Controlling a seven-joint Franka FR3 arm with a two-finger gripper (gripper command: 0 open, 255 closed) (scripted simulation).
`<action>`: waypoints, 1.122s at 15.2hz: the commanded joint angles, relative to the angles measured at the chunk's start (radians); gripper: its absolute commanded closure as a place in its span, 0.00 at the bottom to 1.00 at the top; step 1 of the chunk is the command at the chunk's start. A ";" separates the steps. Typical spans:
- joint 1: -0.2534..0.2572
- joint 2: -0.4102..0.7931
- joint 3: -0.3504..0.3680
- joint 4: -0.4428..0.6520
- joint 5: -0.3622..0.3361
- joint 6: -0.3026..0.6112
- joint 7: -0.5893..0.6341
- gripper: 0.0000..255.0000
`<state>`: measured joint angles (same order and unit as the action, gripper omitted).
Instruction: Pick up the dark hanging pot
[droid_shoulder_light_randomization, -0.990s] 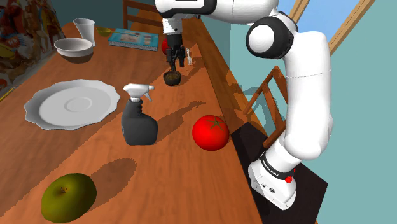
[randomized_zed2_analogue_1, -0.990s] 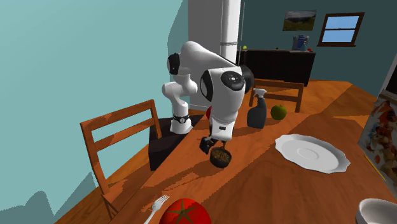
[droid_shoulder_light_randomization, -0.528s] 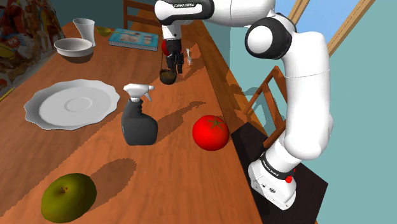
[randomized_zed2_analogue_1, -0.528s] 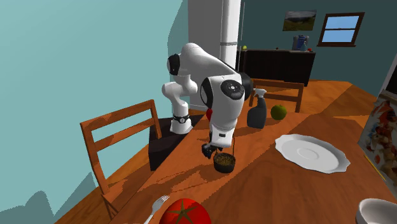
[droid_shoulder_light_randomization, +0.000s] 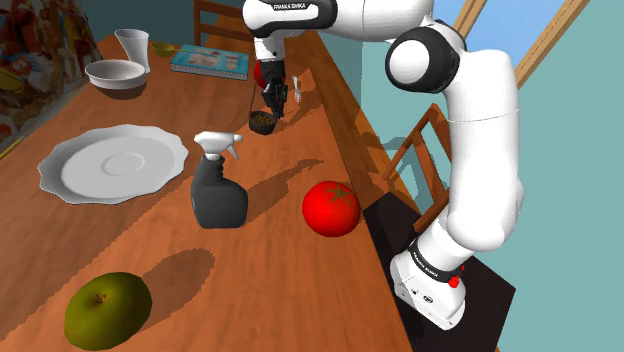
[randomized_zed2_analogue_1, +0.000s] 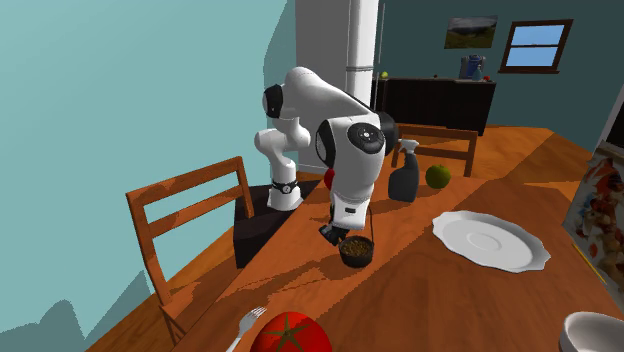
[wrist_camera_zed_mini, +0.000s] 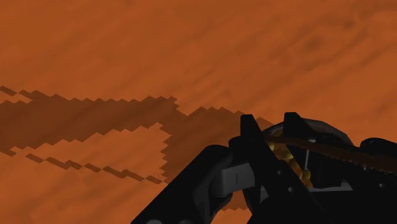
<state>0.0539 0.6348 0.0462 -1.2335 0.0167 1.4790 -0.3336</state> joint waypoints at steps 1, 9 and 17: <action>0.000 0.005 -0.002 -0.004 -0.002 0.003 0.002 1.00; 0.000 -0.004 -0.001 0.089 -0.002 -0.099 0.005 1.00; 0.001 0.008 -0.001 0.205 -0.001 -0.203 0.008 1.00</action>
<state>0.0551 0.6423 0.0453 -1.0373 0.0153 1.2845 -0.3263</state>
